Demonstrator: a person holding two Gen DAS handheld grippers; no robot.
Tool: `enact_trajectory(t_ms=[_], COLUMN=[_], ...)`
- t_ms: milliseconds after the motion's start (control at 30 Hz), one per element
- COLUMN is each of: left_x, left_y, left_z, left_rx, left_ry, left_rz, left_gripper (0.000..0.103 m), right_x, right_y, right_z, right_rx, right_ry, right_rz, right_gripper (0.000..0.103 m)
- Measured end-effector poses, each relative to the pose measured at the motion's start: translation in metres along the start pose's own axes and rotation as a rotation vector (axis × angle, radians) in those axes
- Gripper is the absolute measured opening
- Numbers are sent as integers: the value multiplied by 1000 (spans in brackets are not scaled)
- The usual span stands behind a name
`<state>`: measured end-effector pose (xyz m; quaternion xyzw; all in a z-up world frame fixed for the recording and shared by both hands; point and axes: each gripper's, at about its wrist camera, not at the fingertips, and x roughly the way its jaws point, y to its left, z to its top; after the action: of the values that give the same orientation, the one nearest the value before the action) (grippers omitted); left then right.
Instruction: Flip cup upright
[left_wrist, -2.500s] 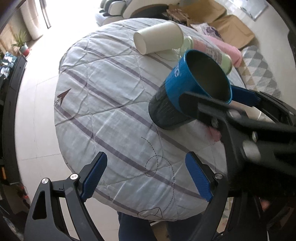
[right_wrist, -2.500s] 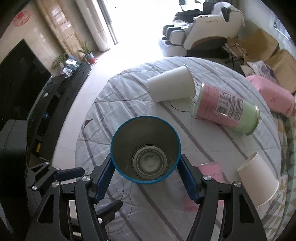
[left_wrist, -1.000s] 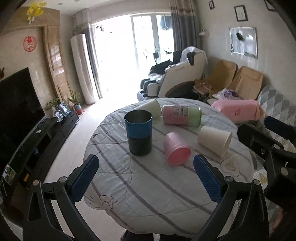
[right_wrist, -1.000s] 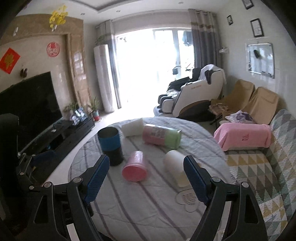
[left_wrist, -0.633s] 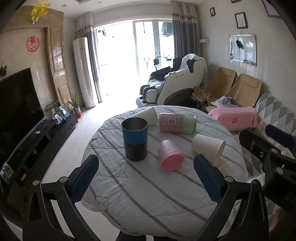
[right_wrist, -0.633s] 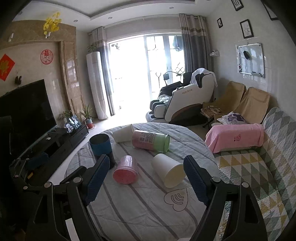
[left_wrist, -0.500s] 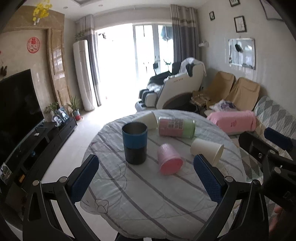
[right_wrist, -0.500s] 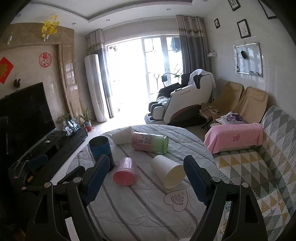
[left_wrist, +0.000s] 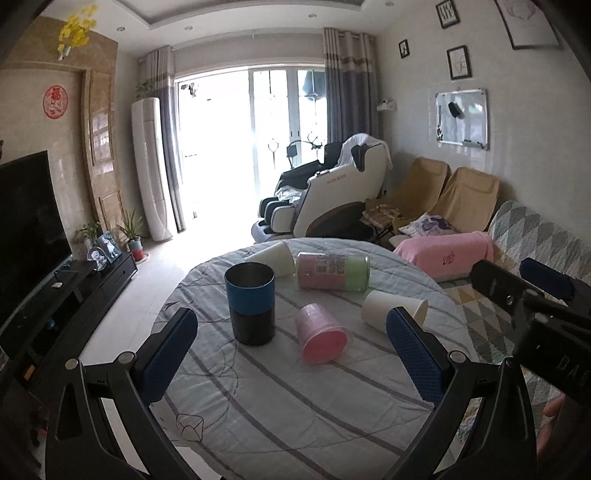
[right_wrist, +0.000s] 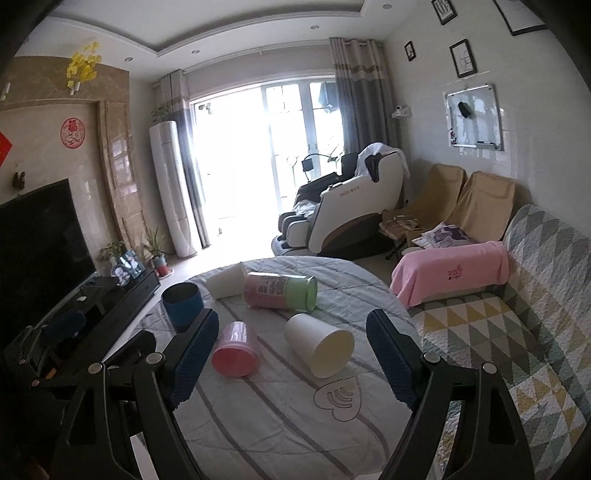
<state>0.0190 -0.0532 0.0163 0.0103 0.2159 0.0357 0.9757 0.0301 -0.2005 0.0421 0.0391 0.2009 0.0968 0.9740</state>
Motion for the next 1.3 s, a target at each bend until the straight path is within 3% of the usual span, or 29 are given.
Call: enact_trajectory(t_ms=[433,1300], left_x=[0,24], left_y=[5,-11], left_z=[11,26], left_rx=[-7,4], left_ry=[-30,17], left_rz=[38,51], left_gripper=[103,103], right_x=[-5,18], right_y=[13,1], right_z=[10,25], right_rx=[-49,-42], right_ry=[-53,-27], right_rz=[32,63], right_gripper=[83,83])
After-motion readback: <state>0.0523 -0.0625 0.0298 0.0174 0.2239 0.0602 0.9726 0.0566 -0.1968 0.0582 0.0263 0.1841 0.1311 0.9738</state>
